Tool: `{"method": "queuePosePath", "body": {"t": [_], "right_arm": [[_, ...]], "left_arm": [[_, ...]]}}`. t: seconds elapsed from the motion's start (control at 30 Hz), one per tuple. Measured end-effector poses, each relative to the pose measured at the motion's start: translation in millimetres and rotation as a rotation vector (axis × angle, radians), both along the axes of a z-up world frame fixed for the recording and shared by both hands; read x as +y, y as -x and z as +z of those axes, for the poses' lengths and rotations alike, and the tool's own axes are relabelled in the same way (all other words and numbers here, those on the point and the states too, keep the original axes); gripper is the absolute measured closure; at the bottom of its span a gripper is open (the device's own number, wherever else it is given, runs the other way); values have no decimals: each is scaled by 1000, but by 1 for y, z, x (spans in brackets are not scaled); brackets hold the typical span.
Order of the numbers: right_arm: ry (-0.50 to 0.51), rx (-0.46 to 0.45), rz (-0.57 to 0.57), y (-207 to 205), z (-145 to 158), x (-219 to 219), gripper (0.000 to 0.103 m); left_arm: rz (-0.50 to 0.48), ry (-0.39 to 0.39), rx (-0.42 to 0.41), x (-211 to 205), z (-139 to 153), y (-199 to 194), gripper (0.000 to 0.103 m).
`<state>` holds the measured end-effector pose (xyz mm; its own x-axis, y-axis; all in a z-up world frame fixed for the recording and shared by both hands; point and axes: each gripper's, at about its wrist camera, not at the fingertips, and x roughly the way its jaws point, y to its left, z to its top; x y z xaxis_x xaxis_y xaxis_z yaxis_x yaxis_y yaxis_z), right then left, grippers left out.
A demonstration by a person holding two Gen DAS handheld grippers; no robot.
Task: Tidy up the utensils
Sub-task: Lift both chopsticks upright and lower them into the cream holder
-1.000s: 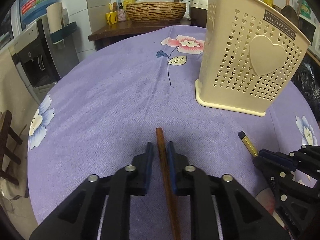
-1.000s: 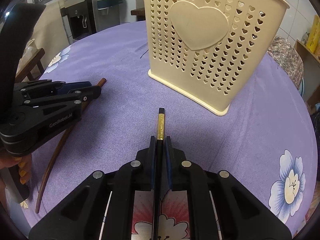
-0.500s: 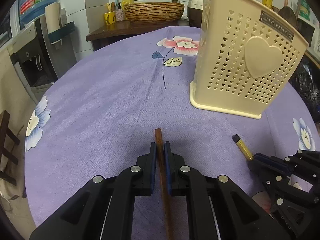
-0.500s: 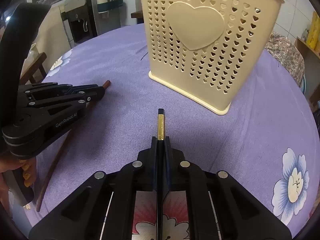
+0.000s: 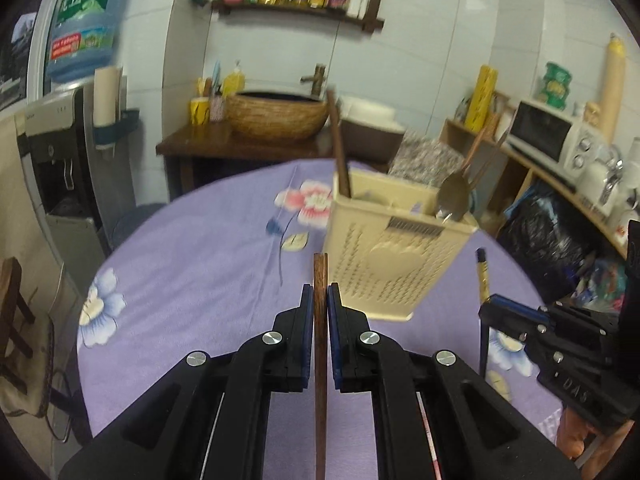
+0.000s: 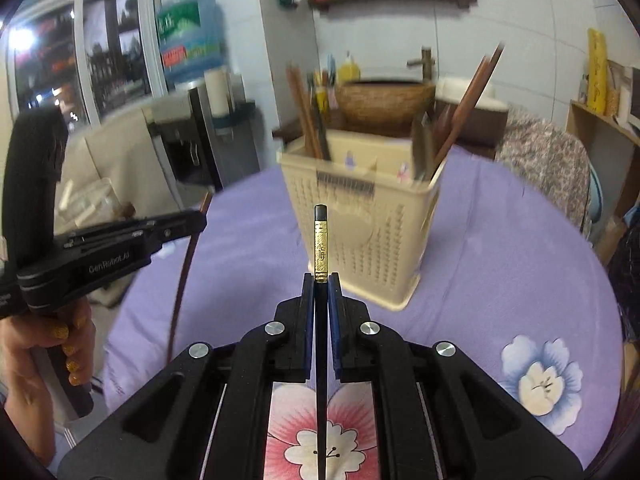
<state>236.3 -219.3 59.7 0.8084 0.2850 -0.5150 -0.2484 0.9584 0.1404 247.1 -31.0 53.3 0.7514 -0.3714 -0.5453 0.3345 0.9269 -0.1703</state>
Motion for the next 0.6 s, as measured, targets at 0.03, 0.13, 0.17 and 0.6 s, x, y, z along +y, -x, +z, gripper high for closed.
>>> {"method": "queuePosePath", "body": {"t": [0.03, 0.13, 0.17, 0.6], "right_arm": [[-16, -22, -1, 6, 11, -5, 95], [-47, -78, -5, 20, 36, -15, 95], [-49, -98, -10, 24, 44, -17, 95], [-14, -153, -49, 19, 70, -14, 95]], "left_arm": [[-4, 12, -23, 1, 10, 5, 95], [-12, 39, -64, 3, 30, 13, 95], [-14, 48, -75, 4, 35, 15, 95], [-25, 80, -132, 8, 60, 15, 95]]}}
